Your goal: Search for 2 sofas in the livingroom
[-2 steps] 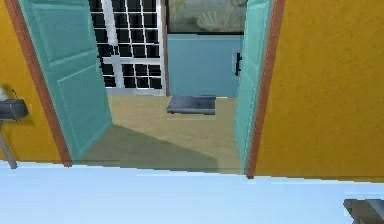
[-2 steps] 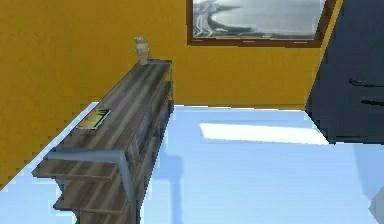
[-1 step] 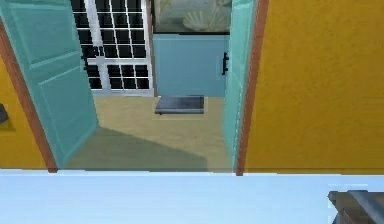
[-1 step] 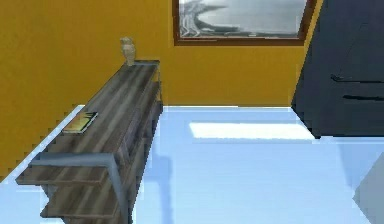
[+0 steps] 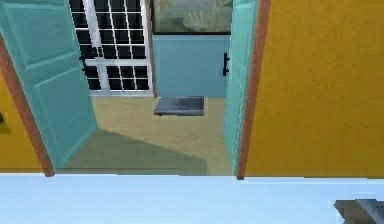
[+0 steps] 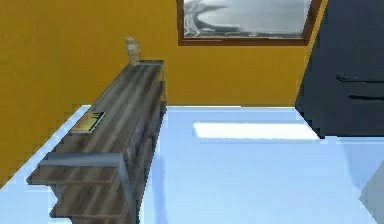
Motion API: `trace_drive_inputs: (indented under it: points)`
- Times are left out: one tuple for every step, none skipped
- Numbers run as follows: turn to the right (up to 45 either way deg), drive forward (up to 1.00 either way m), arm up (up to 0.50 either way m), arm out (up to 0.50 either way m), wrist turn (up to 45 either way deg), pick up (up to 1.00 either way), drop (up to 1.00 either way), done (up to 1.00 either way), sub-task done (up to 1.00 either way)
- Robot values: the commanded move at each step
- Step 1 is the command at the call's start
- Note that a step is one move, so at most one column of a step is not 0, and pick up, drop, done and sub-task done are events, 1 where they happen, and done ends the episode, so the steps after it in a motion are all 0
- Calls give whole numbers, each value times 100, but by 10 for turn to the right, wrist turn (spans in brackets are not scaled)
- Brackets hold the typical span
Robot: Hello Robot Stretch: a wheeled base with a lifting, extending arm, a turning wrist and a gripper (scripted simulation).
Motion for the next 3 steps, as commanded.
trace_drive_inputs:
  points:
    - [-90,0,0,0,0,0,0,0,0]
    - [0,100,0,0,0,0,0,0,0]
    - [-90,0,0,0,0,0,0,0,0]
